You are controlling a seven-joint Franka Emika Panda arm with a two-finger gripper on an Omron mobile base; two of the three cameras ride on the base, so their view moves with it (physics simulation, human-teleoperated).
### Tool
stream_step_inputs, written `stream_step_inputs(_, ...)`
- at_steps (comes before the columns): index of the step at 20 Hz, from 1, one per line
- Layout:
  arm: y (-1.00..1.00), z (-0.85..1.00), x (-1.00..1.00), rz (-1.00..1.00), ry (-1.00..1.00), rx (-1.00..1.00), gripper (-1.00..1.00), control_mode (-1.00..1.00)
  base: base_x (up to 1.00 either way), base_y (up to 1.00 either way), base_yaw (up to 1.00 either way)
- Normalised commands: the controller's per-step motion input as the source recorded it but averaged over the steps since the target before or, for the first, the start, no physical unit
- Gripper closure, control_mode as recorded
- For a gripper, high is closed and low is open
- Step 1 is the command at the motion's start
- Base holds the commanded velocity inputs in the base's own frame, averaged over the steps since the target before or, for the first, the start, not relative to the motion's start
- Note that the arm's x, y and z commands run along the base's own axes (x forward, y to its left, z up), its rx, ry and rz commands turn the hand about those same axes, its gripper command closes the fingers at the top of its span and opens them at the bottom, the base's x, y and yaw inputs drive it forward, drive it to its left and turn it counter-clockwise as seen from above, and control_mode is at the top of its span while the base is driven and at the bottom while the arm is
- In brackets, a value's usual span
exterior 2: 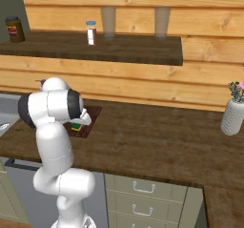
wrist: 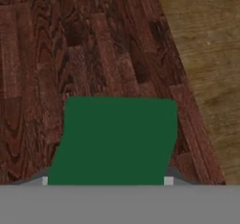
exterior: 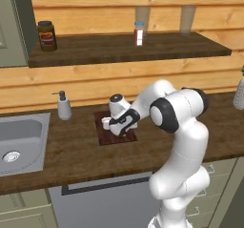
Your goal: Pick up the sponge from the counter and clean the cutting board by briefly scrubbing or pressing down on the cutting board. Once finished, release the sponge.
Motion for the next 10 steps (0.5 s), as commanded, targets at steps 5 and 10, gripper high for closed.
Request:
stream_step_inputs(5,0.00,0.00,0.57,0.00,0.00,0.00,1.00,-1.00,0.00,0.00,0.00)
stream_step_inputs(10,0.00,0.00,0.56,0.00,0.00,0.00,1.00,-1.00,0.00,0.00,0.00)
